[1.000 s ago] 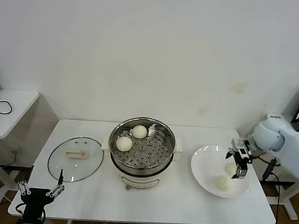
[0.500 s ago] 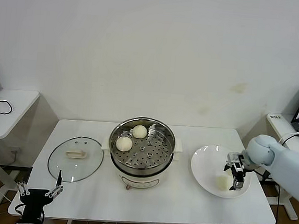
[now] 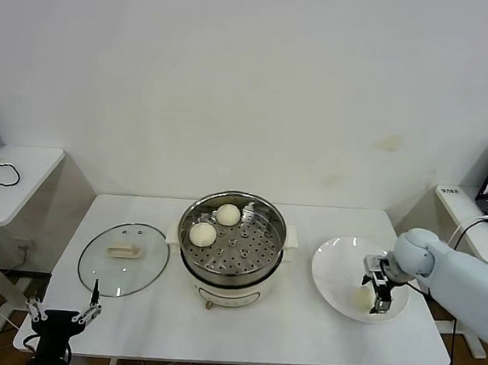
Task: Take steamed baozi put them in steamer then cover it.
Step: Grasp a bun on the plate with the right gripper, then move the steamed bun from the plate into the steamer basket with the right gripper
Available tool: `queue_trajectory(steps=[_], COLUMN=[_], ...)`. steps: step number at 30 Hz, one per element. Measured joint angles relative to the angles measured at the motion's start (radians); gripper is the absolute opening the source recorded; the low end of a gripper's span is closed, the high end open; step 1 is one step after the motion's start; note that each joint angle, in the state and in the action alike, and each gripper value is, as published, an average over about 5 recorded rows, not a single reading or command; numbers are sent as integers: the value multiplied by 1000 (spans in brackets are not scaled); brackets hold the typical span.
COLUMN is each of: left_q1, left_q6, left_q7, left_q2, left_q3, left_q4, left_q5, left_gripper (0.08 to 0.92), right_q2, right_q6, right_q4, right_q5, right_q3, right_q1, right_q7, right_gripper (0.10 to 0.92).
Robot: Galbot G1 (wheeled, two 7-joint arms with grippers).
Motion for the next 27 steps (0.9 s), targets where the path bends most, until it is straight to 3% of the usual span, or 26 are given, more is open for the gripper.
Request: queue_trajectory(steps=[12,27], left_q1=[1,-9], left_q6=[-1,-1], left_q7=[-1,-1], left_q2=[0,14], left_q3=[0,1], left_q4=[-5,-16], left_q5=[0,-6], left_gripper=[823,823], right_q2=[15,-17], right_q6=[1,-16], right_q4=[-15,41], right_q5=[-4,84], right_q3=[16,-39], right_q1=[-5,178], right_q7=[-4,-51], right_gripper=[609,615])
